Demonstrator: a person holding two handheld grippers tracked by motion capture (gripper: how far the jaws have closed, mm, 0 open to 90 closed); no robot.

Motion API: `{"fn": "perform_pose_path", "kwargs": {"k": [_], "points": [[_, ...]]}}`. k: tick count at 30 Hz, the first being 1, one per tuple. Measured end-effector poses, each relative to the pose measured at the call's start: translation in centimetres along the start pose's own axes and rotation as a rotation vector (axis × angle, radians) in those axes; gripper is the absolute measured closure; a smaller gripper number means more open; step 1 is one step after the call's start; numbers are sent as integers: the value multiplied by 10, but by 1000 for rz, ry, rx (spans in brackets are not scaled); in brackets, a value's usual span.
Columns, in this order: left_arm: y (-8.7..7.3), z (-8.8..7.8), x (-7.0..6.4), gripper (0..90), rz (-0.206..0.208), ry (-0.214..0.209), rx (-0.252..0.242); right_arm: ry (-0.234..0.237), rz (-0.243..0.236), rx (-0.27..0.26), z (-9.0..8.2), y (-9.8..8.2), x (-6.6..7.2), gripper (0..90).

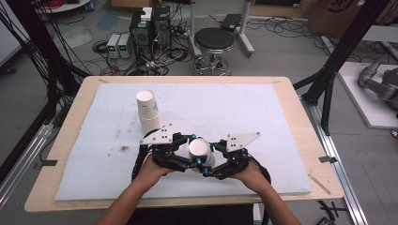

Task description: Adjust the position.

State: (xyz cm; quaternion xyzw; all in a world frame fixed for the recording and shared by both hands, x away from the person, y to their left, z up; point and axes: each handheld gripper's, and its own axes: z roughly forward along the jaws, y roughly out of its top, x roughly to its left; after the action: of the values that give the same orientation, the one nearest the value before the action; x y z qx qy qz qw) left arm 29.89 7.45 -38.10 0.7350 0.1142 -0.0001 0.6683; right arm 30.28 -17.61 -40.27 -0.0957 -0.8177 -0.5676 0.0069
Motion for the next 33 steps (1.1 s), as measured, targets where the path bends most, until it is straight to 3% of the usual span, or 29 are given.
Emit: {"fn": "perform_pose_path", "kwargs": {"k": [2, 4, 5, 12, 15, 17, 20, 31, 33], "points": [[0, 0, 0, 346, 2, 5, 6, 1, 1, 5, 0, 0, 0, 308], [1, 1, -1, 185, 13, 43, 23, 3, 5, 20, -1, 0, 0, 308], [3, 1, -1, 150, -1, 52, 55, -2, 1, 31, -1, 1, 0, 308], [9, -4, 1, 149, 18, 51, 129, -35, -25, 96, -5, 3, -2, 309], [15, -6, 3, 150, 21, 30, 175, -55, -74, 198, -6, 9, -1, 309], [17, -7, 3, 150, 29, 31, 195, -56, -82, 214, -6, 10, -1, 309], [20, -7, 3, 150, 45, 33, 237, -51, -107, 284, -7, 14, 0, 309], [20, 1, 1, 156, 55, -15, 349, -42, -146, 420, -9, 23, 1, 309], [19, 4, 0, 161, 58, -23, 365, -42, -162, 472, -7, 27, 2, 309]]}}
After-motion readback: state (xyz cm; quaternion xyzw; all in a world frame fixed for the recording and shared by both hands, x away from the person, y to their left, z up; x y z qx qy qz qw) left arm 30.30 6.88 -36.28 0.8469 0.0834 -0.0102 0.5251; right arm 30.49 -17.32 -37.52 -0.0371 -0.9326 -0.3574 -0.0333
